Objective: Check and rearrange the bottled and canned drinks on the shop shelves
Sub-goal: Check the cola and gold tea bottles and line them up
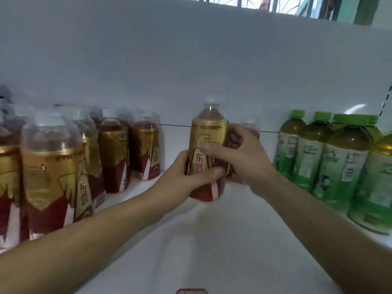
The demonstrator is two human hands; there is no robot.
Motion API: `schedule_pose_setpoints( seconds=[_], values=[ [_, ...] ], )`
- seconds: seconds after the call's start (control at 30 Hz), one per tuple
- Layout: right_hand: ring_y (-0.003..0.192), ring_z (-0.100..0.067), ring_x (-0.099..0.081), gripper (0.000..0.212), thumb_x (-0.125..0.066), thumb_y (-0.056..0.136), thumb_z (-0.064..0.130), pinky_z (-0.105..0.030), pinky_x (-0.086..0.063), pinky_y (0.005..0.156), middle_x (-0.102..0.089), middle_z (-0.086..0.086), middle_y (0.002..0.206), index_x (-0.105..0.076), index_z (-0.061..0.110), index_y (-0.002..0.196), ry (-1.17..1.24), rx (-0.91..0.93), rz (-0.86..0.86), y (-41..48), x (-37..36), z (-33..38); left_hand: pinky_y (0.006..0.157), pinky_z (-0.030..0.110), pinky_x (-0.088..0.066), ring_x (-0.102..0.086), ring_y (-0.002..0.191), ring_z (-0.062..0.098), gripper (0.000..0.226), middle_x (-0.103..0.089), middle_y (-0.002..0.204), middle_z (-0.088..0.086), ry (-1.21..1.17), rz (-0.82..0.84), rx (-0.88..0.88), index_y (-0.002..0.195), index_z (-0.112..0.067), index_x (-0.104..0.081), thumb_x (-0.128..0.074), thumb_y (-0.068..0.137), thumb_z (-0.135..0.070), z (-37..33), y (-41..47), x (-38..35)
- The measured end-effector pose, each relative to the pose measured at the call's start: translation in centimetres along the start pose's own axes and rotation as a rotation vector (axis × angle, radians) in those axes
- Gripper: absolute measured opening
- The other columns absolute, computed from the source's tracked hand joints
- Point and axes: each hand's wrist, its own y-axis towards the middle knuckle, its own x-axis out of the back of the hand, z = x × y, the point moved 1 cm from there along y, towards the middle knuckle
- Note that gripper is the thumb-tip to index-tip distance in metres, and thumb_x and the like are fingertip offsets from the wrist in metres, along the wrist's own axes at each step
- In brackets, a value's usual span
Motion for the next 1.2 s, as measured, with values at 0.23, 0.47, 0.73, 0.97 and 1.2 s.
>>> schedule_pose_setpoints(
  seconds=[0.23,0.47,0.73,0.97,1.2],
  values=[
    [0.107,-0.014,-0.07,0.082,-0.094,0.044,0.049,-0.042,-0.058,0.093,-0.073,0.004,0.111,-0.057,0.031,0.115,-0.078,0.031,0.116,-1.3,-0.8,-3.0,0.089,0.03,-0.054,-0.068,0.103,0.006,0.068,-0.072,0.109,-0.017,0.061,0.017,0.047,0.127,-0.037,-0.055,-0.088,0.067,-0.034,2.5,0.1,1.1],
    [0.111,-0.01,-0.069,0.053,-0.07,0.086,0.03,-0.024,-0.057,0.088,-0.072,0.007,0.12,-0.054,0.024,0.135,0.013,0.021,0.225,-1.4,0.8,-1.7,0.068,0.014,-0.051,-0.067,0.089,-0.004,0.061,-0.072,0.098,-0.021,0.017,0.075,0.068,0.121,-0.039,-0.058,-0.085,0.066,-0.031,2.1,0.4,1.2],
    [0.085,0.002,-0.071,0.052,-0.077,0.067,0.042,-0.015,-0.055,0.068,-0.074,0.021,0.085,-0.061,0.028,0.115,-0.063,0.073,0.072,-1.7,0.3,-1.4,0.07,0.013,-0.053,-0.063,0.105,0.001,0.077,-0.063,0.118,-0.018,0.156,-0.02,-0.026,0.127,-0.039,-0.048,-0.085,0.059,-0.042,1.7,-0.2,1.6],
    [0.105,-0.009,-0.071,0.049,-0.071,0.089,0.025,-0.023,-0.057,0.085,-0.074,0.004,0.113,-0.051,0.02,0.133,0.02,0.0,0.168,-1.7,0.6,-2.2,0.067,0.006,-0.048,-0.067,0.088,-0.002,0.052,-0.066,0.115,-0.012,0.157,0.001,-0.039,0.121,-0.032,-0.064,-0.081,0.072,-0.035,1.7,0.3,1.8],
    [0.087,0.004,-0.069,0.054,-0.073,0.063,0.063,-0.018,-0.056,0.076,-0.074,0.02,0.092,-0.063,0.034,0.107,-0.234,0.084,0.036,-2.0,0.3,-2.1,0.09,0.02,-0.053,-0.064,0.11,0.002,0.07,-0.067,0.122,-0.012,0.145,0.106,-0.022,0.132,-0.034,-0.05,-0.081,0.069,-0.032,2.2,0.0,1.4]
  ],
)
